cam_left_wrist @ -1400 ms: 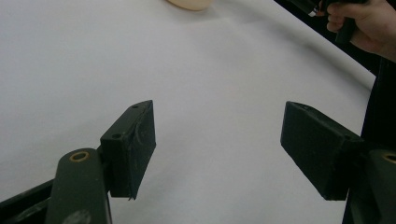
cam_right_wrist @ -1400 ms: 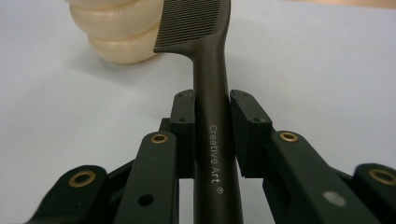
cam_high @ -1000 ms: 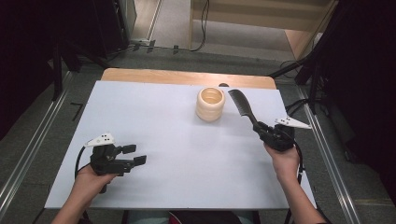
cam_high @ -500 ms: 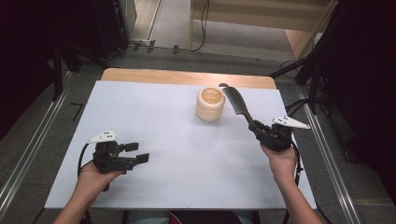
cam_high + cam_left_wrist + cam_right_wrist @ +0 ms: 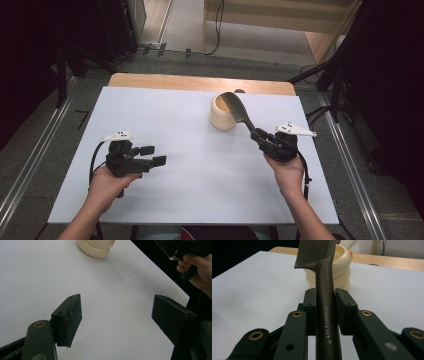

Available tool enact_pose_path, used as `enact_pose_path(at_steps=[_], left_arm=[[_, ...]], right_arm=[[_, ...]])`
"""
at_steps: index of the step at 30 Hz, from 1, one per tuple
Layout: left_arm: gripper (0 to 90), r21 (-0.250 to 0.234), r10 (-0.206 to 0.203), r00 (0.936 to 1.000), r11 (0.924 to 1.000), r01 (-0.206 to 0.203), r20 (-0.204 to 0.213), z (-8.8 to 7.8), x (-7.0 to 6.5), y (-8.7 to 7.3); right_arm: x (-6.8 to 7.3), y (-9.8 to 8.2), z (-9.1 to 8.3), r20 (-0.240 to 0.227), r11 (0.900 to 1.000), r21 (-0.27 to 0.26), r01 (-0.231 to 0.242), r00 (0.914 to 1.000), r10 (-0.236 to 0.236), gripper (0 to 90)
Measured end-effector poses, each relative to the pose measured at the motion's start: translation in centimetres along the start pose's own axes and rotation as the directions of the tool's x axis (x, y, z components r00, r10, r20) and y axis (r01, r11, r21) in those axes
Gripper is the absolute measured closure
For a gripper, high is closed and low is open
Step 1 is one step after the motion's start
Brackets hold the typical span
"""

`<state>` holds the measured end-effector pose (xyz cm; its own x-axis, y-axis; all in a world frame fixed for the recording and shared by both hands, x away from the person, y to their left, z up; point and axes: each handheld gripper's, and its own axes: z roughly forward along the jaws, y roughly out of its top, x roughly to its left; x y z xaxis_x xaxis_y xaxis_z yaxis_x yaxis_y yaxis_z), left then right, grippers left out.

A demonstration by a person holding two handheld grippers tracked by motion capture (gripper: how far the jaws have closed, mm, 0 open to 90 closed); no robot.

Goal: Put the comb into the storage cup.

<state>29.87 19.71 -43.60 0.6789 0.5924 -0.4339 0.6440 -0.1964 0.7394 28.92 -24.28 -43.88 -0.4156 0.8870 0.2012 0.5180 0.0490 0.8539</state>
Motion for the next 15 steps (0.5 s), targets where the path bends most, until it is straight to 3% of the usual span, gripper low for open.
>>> enact_pose_path(at_steps=[15], left_arm=[[25.1,-0.024,-0.015,0.9998,0.9996,0.015,-0.010,1.2,-0.6,2.0]], right_arm=[[3.4,0.8,1.8,-0.040,0.998,-0.015,0.057,0.9976,-0.057,70.4]])
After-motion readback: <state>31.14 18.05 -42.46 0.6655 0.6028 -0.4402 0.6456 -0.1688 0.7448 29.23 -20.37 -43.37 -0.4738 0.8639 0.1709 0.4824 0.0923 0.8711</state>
